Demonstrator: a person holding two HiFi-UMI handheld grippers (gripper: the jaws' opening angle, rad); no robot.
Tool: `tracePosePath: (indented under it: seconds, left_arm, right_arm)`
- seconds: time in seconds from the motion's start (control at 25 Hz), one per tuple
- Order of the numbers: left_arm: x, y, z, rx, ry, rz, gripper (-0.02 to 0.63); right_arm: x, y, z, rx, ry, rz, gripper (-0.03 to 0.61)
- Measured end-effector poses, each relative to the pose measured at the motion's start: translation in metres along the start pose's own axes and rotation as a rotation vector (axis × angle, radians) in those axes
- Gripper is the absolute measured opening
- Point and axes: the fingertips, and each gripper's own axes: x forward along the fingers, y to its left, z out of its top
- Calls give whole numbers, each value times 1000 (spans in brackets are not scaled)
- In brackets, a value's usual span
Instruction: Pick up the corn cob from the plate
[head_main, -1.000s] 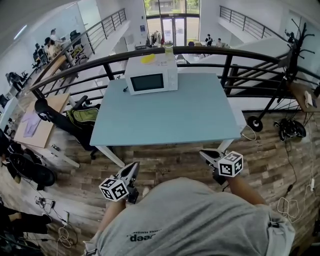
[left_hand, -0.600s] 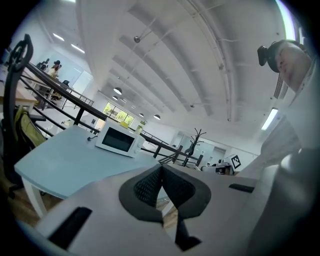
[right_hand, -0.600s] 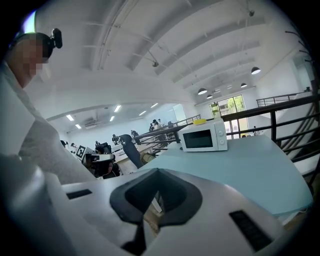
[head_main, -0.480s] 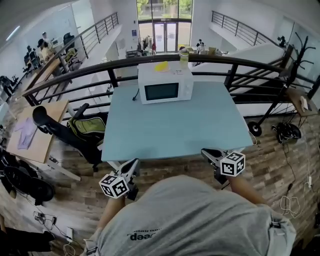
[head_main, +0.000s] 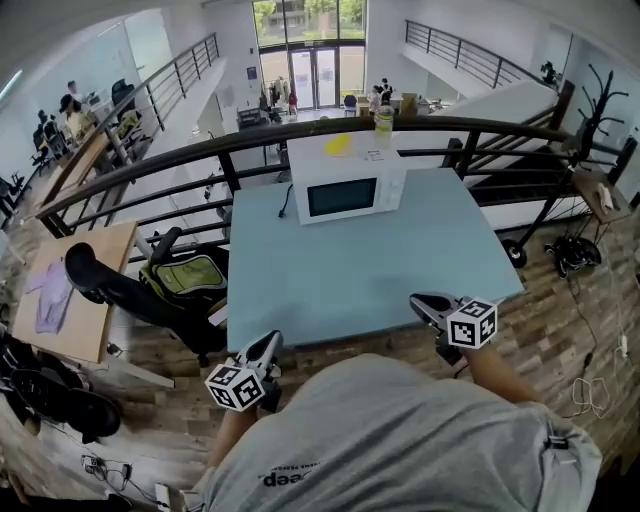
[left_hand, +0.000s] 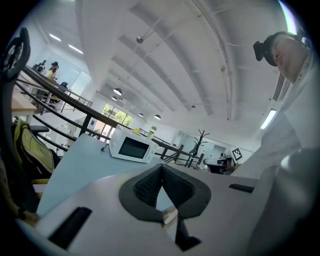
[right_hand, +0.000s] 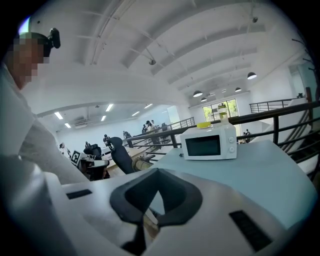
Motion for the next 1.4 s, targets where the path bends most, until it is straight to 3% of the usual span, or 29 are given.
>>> tracePosePath:
  seconds: [0.36, 0.68, 0.92, 1.24, 1.4]
  left_arm:
    - [12, 37, 16, -14, 4, 31, 9]
    - [44, 57, 23, -19, -3, 131, 9]
    - [130, 62, 39, -31, -27, 195, 9]
    - [280, 51, 87, -67, -45, 206, 9]
    - [331, 62, 130, -15, -43, 215, 9]
  right_arm:
    - [44, -24, 29, -9, 2, -5, 15]
    - [88, -79, 40, -4, 27, 70, 15]
    - [116, -163, 69, -26, 24, 147, 15]
    - [131, -290, 115, -56, 27, 211, 14]
    - [146, -336, 127, -20, 7, 219, 14]
